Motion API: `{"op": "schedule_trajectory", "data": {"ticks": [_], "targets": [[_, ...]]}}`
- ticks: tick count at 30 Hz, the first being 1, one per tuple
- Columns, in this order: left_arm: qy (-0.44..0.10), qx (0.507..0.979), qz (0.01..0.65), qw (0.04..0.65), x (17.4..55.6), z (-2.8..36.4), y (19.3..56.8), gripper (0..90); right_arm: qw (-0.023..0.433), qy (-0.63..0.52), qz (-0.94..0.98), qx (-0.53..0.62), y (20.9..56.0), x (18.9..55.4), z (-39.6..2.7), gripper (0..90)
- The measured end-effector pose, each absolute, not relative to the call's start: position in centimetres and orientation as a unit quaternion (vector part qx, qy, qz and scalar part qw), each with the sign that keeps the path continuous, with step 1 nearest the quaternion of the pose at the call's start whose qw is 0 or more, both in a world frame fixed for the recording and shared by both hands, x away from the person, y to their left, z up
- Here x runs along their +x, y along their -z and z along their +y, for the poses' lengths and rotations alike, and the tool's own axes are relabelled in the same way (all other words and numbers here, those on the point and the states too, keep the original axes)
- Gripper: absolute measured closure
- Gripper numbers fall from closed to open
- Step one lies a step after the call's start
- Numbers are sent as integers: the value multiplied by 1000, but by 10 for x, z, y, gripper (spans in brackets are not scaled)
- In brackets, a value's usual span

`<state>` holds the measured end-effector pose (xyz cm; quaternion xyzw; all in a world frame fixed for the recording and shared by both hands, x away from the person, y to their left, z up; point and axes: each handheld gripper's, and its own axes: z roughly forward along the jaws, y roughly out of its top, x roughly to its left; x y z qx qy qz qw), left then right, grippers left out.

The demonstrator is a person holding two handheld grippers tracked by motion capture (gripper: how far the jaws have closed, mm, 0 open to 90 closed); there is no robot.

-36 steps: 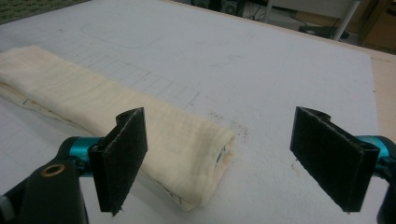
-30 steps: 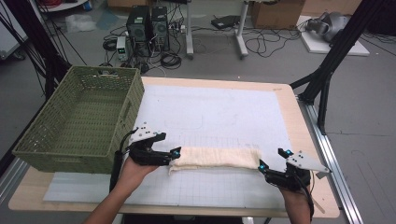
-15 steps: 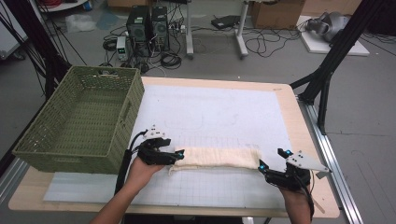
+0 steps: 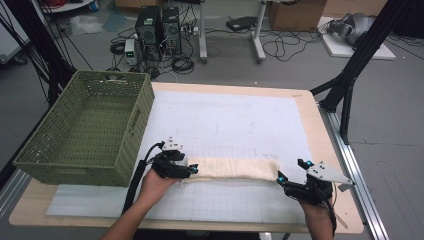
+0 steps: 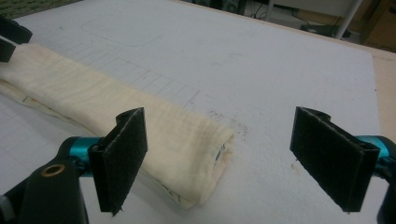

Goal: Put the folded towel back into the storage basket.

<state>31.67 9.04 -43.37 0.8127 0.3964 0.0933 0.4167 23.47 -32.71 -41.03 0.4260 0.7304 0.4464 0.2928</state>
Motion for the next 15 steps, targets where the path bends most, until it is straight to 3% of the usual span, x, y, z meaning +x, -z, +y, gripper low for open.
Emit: {"op": "schedule_trajectory", "data": {"ticks": [12, 15], "targets": [[-116, 824, 388, 397, 308, 83, 445, 388, 291, -445, 730, 429, 410, 235, -327, 175], [-115, 827, 383, 395, 306, 83, 444, 496, 291, -444, 731, 429, 410, 235, -326, 175]]}}
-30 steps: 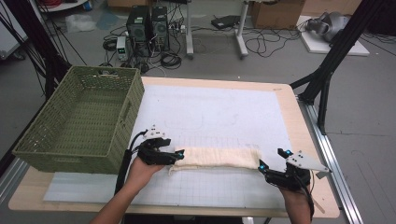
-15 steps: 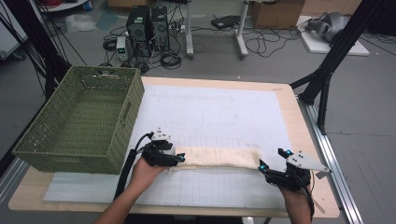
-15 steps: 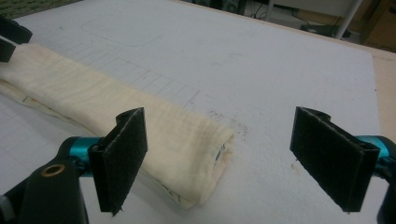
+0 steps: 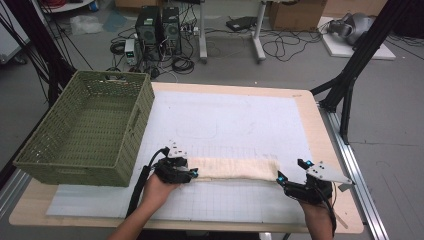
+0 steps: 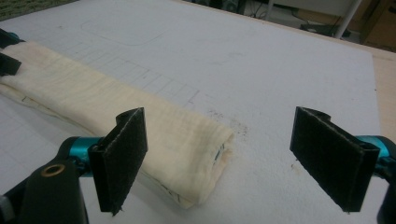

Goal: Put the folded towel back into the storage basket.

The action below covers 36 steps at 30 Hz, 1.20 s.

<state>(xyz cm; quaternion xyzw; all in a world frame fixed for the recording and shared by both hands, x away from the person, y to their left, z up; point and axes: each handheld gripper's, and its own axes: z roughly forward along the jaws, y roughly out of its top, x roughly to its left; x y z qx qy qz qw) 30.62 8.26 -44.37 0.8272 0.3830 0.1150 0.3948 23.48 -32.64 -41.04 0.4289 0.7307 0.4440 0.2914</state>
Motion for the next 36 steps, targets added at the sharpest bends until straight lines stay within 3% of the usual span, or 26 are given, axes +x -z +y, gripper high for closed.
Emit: {"op": "schedule_trajectory", "data": {"ticks": [2, 6, 10, 36], "targets": [[-112, 829, 377, 398, 305, 82, 443, 515, 292, -444, 731, 429, 411, 235, -327, 175], [-87, 832, 364, 410, 304, 81, 444, 712, 292, -445, 730, 430, 410, 235, -327, 175], [-79, 831, 361, 416, 304, 81, 445, 785, 295, -445, 731, 426, 410, 235, -327, 175], [-69, 780, 364, 505, 300, 101, 433, 814, 302, -444, 720, 440, 410, 235, -331, 175]]}}
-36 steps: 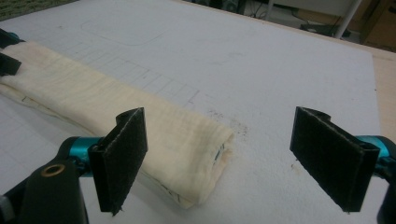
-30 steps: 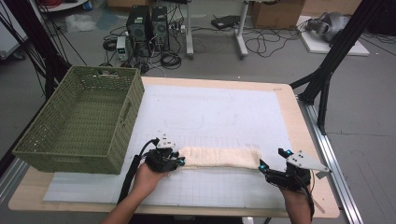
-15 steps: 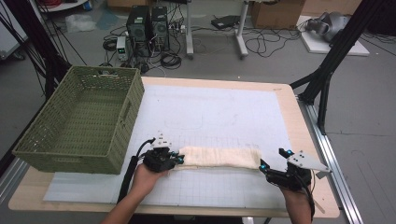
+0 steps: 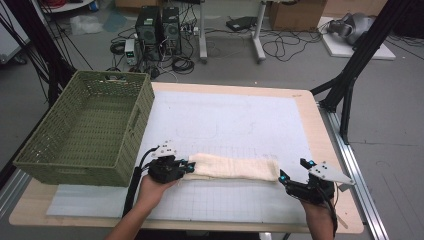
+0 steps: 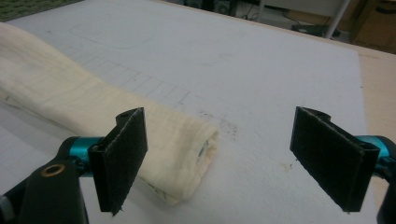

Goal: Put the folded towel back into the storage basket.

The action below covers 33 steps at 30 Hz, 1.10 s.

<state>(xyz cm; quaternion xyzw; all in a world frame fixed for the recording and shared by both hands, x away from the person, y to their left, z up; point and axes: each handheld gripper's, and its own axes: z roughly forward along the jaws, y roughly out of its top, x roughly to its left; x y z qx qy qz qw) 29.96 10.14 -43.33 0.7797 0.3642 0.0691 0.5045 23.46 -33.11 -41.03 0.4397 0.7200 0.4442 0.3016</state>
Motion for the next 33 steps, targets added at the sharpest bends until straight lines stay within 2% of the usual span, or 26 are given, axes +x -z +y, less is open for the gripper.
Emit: {"op": "schedule_trajectory", "data": {"ticks": [5, 21, 33], "targets": [[-78, 770, 350, 528, 296, 105, 428, 811, 293, -446, 705, 468, 415, 240, -337, 174], [-94, 772, 336, 531, 290, 110, 424, 811, 256, -426, 733, 464, 428, 256, -317, 175], [-102, 775, 330, 530, 288, 113, 423, 809, 215, -394, 764, 464, 442, 267, -303, 261]]}}
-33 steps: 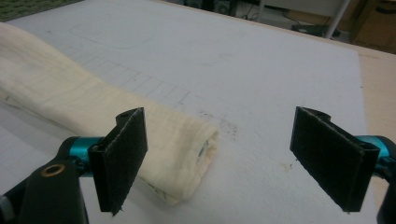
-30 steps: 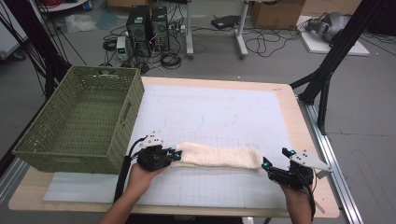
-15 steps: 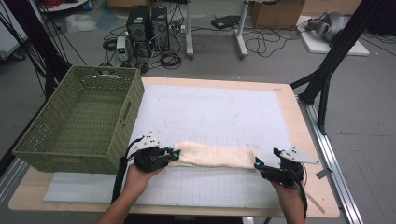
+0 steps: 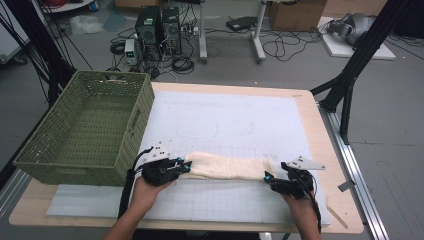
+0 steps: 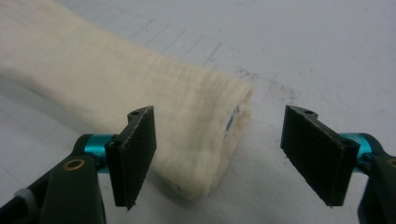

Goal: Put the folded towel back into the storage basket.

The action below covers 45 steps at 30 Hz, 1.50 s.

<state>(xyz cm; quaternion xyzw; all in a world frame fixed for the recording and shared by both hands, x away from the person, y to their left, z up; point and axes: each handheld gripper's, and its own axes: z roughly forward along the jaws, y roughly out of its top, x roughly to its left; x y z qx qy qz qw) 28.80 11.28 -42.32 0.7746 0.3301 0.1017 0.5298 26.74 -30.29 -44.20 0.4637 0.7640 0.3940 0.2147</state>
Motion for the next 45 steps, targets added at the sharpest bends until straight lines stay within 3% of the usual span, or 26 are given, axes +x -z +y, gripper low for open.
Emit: {"op": "schedule_trajectory", "data": {"ticks": [6, 7, 8, 9, 11, 14, 24, 45], "targets": [[-103, 777, 327, 528, 287, 113, 423, 809, 170, -379, 777, 474, 449, 270, -303, 455], [-104, 776, 328, 528, 287, 113, 423, 809, 170, -379, 777, 474, 449, 270, -303, 455], [-104, 778, 326, 527, 287, 113, 423, 810, 160, -387, 778, 469, 449, 270, -303, 561], [-104, 778, 326, 527, 286, 113, 424, 810, 160, -387, 778, 469, 449, 270, -303, 561], [-106, 778, 326, 527, 286, 113, 424, 810, 142, -396, 779, 464, 449, 270, -303, 676], [-105, 778, 326, 526, 286, 114, 425, 811, 124, -405, 777, 465, 449, 270, -303, 766], [-112, 776, 322, 531, 281, 118, 422, 811, 136, -416, 782, 444, 443, 268, -304, 789], [-162, 756, 274, 572, 257, 145, 401, 812, 206, -503, 759, 357, 409, 258, -298, 802]]}}
